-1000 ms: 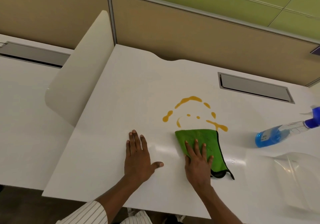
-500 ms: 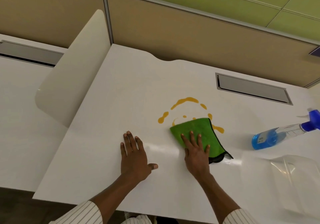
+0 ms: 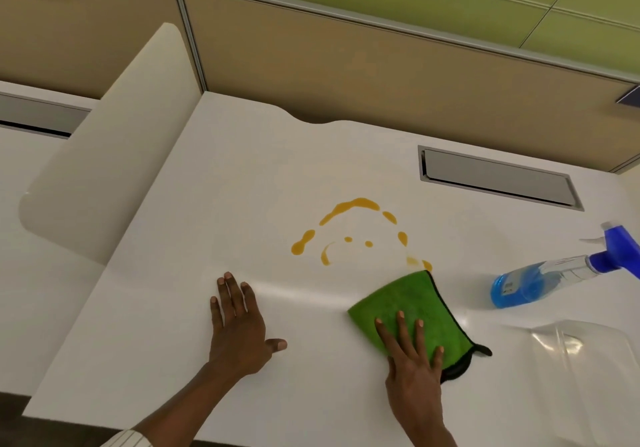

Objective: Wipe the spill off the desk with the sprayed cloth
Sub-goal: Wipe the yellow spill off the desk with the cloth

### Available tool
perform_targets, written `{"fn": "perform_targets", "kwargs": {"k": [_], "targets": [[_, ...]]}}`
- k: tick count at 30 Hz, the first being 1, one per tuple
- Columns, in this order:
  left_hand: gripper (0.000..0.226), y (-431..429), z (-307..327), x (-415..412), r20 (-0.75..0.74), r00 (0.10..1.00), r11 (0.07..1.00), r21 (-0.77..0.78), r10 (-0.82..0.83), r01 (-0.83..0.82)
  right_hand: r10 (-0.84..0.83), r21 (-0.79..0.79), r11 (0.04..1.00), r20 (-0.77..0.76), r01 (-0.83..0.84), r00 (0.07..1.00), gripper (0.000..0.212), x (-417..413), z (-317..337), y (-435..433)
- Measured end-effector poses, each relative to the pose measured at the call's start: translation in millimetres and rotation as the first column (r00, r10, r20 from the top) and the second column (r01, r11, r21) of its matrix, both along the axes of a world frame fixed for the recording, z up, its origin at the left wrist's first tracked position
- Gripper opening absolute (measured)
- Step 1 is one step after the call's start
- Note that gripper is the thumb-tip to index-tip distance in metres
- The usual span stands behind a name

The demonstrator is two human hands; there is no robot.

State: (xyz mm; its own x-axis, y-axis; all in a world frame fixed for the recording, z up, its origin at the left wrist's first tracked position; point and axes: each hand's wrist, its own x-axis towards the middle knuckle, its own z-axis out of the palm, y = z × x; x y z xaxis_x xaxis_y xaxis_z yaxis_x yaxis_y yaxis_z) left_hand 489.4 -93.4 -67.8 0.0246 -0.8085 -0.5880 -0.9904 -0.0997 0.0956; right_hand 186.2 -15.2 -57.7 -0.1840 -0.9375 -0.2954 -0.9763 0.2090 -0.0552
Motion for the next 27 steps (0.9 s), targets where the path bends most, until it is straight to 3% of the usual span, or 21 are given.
{"fn": "perform_targets", "kwargs": {"k": [7,11,15,17,20,27], "targets": [[0.142,-4,-1,-1,0.014,1.000,0.999,0.047,0.007,-0.008,-0.104,-0.024,0.994,0.047,0.105,0.993,0.068,-29,-1,-108],[0.145,-2,-3,0,0.003,1.000,0.999,0.032,0.021,-0.021,0.080,-0.020,0.997,0.069,-0.079,0.994,0.070,-20,-5,-119],[0.146,1,-2,1,-0.021,0.999,0.999,-0.022,0.047,-0.047,0.303,-0.074,0.952,0.087,-0.297,0.949,0.080,-27,-10,-70],[0.146,2,1,1,-0.043,0.997,0.997,-0.053,0.061,-0.063,0.341,-0.125,0.937,0.113,-0.328,0.933,0.087,-39,-12,-39],[0.144,4,6,-4,-0.061,0.995,0.993,-0.084,0.080,-0.085,0.246,-0.136,0.964,0.136,-0.228,0.960,0.092,-63,-11,-27],[0.134,25,14,-44,-0.146,0.989,0.983,-0.176,0.033,-0.059,0.054,-0.062,0.997,0.176,-0.044,0.983,0.067,-57,1,-130]]}}
